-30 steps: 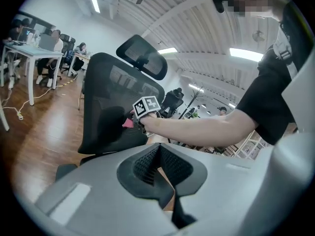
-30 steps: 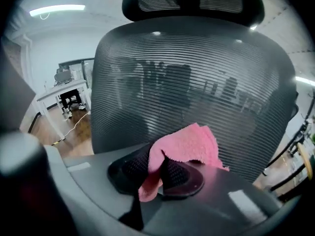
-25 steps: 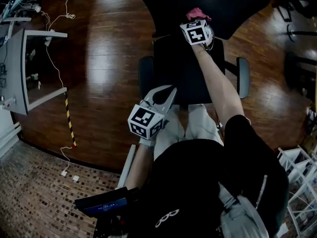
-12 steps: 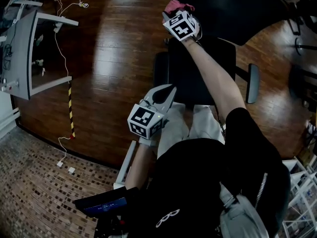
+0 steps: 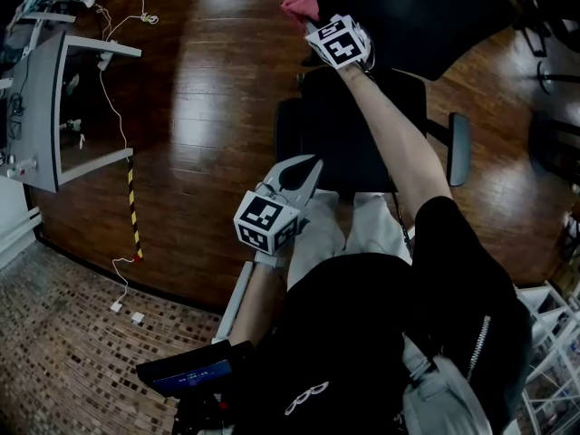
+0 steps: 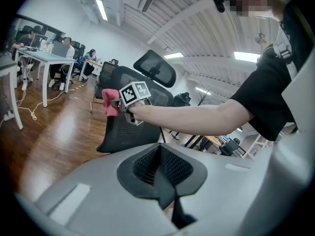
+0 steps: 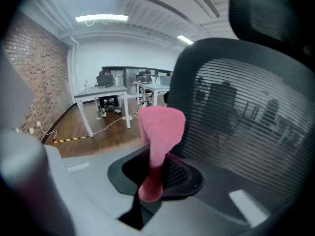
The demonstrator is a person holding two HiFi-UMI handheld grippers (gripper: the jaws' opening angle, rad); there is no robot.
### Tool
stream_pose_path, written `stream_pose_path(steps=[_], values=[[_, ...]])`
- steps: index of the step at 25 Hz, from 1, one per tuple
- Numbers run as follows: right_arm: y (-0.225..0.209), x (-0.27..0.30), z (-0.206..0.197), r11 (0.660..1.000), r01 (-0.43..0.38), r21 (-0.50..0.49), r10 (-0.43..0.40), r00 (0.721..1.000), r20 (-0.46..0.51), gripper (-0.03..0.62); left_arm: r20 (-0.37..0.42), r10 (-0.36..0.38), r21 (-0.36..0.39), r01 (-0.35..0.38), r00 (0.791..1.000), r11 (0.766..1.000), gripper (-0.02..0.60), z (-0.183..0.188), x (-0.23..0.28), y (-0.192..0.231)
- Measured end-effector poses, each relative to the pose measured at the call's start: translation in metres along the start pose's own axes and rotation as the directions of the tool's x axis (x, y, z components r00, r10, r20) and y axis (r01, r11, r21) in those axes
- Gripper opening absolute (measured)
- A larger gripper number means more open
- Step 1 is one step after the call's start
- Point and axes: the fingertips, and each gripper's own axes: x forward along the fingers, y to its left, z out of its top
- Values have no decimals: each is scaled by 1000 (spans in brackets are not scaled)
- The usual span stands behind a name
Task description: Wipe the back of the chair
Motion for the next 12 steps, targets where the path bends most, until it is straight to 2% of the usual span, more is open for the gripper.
stream_pose_path(steps=[12], values=[[-112,-77,-62,988,119,98,-118,993,-15,44,-76,-102,61,106,992,992,-8,14,63,-58]])
